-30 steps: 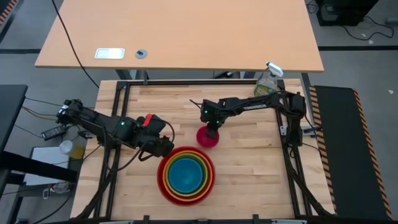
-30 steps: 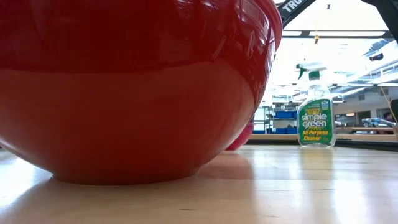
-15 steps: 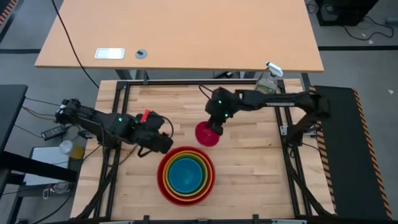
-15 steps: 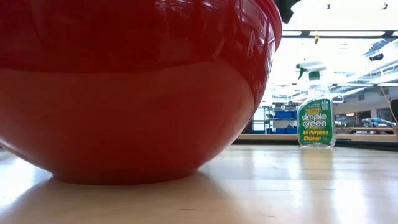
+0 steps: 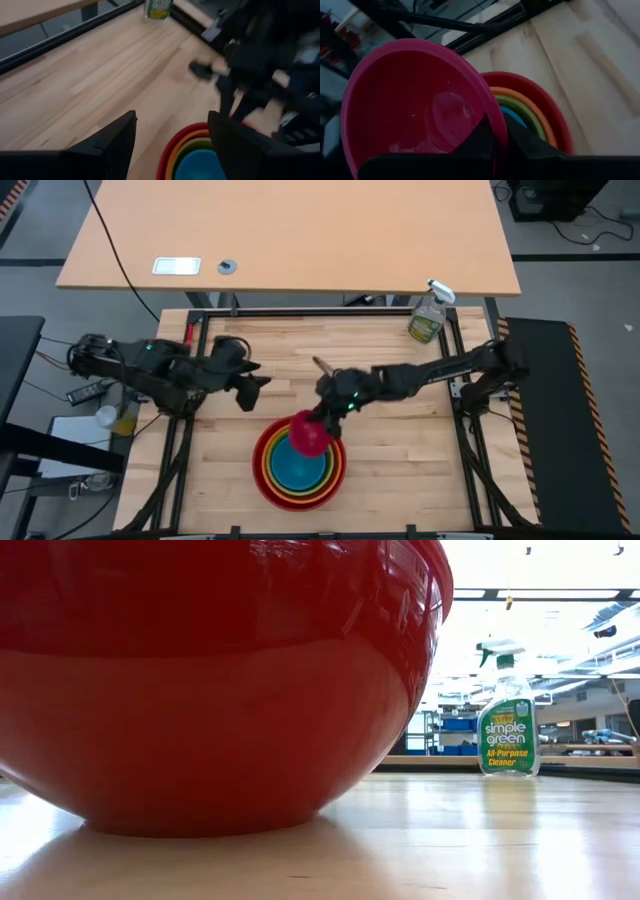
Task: Nest bowls inside each other
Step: Stack the light pink bowl on the blue bowl
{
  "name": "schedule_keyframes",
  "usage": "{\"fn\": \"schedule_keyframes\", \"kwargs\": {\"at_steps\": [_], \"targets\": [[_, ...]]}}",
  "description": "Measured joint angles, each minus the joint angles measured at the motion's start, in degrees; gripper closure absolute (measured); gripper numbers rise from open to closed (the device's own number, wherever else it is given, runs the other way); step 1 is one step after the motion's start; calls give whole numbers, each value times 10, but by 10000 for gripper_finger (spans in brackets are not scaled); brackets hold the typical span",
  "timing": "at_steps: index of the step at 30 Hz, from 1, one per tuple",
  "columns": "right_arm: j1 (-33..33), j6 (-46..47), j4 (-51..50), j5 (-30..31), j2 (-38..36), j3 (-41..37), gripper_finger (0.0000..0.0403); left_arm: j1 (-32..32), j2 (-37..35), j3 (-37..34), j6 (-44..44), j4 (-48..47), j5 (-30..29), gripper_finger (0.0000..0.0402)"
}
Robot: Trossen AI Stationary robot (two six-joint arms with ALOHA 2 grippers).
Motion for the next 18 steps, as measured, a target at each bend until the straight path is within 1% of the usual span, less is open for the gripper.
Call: {"fn": "schedule_keyframes", "kwargs": {"at_steps": [4, 8, 12, 15, 18], "targets": [[37, 24, -10, 37, 58, 63, 375, 0, -18, 0, 1, 20, 0, 153], [64, 24, -112, 92, 123, 156, 375, 0, -20, 0, 12, 28, 0, 153], [77, 22, -222, 146, 183, 240, 375, 0, -20, 0, 16, 26, 5, 153], [84, 13, -266, 166, 223, 268, 375, 0, -20, 0, 27, 27, 5, 153], [87, 12, -279, 173, 253, 270, 375, 0, -20, 0, 31, 27, -2, 153]]}}
